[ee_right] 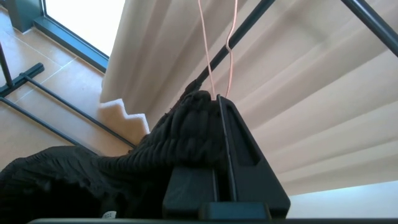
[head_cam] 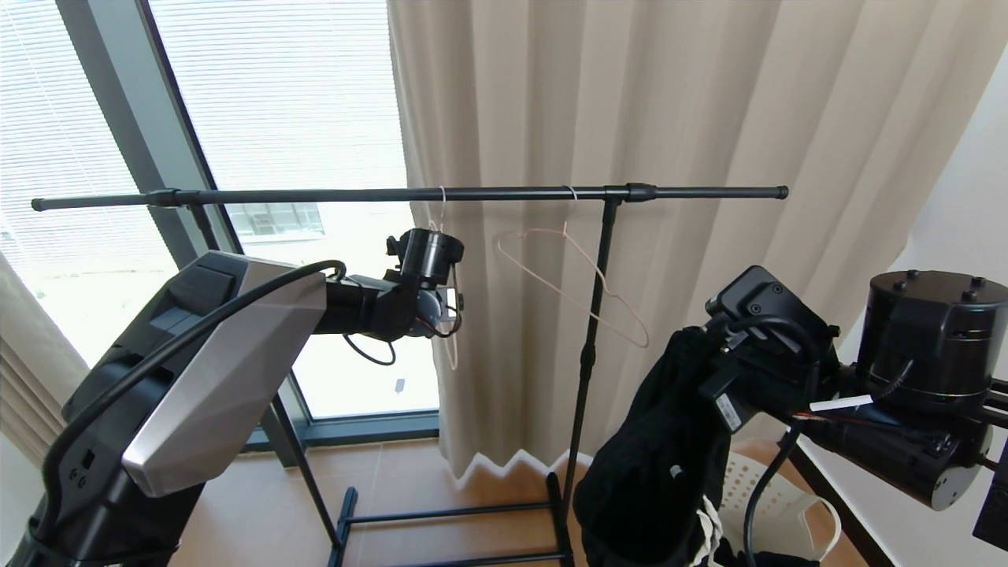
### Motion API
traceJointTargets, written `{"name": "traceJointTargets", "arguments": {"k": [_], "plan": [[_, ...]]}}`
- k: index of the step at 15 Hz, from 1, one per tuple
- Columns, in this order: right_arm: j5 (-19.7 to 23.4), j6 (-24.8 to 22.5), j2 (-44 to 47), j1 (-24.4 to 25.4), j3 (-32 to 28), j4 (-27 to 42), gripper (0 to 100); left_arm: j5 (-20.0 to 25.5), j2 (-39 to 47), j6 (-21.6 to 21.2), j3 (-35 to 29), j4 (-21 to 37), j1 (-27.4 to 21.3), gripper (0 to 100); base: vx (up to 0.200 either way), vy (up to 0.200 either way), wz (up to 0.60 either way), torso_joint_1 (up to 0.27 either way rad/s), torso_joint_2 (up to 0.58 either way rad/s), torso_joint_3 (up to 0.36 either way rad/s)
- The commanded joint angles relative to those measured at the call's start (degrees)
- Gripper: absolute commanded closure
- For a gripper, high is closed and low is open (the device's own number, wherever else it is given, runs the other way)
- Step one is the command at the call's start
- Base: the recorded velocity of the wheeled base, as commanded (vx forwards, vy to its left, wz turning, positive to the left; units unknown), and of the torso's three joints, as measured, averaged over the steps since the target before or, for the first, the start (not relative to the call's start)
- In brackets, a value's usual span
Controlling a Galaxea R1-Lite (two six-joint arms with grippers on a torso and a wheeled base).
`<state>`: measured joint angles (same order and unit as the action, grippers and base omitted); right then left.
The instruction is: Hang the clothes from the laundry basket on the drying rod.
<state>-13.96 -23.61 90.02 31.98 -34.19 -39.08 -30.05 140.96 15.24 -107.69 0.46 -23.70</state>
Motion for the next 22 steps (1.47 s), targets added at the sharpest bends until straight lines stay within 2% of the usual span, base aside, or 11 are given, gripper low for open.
{"name": "traceJointTargets", "arguments": {"k": [1, 4, 5, 16, 20, 22], "plan": [[0.0, 0.0, 0.1, 0.0, 0.0, 0.0, 100, 0.0, 1.8, -0.1, -2.3, 0.0, 0.1, 0, 0.0, 0.0, 0.0, 0.0, 0.0, 0.0], [0.0, 0.0, 0.1, 0.0, -0.1, 0.0, 100, 0.0, 2.8, -0.6, -3.5, 0.0, 0.1, 0, 0.0, 0.0, 0.0, 0.0, 0.0, 0.0], [0.0, 0.0, 0.1, 0.0, 0.0, 0.0, 100, 0.0, 3.0, -0.6, -3.4, 0.1, 0.1, 100, 0.0, 0.0, 0.0, 0.0, 0.0, 0.0], [0.0, 0.0, 0.1, 0.0, 0.0, 0.0, 100, 0.0, -2.1, -0.6, 1.0, 0.0, -1.1, 100, 0.0, 0.0, 0.0, 0.0, 0.0, 0.0], [0.0, 0.0, 0.1, 0.0, 0.0, 0.0, 100, -0.1, -4.8, -0.6, 4.7, -0.1, -2.1, 100, 0.0, 0.0, 0.0, 0.0, 0.0, 0.0], [0.0, 0.0, 0.1, 0.0, -0.1, 0.0, 100, -0.2, -7.4, -0.8, 9.6, -3.8, -2.9, 100, 0.0, 0.0, 0.0, 0.0, 0.0, 0.0]]}}
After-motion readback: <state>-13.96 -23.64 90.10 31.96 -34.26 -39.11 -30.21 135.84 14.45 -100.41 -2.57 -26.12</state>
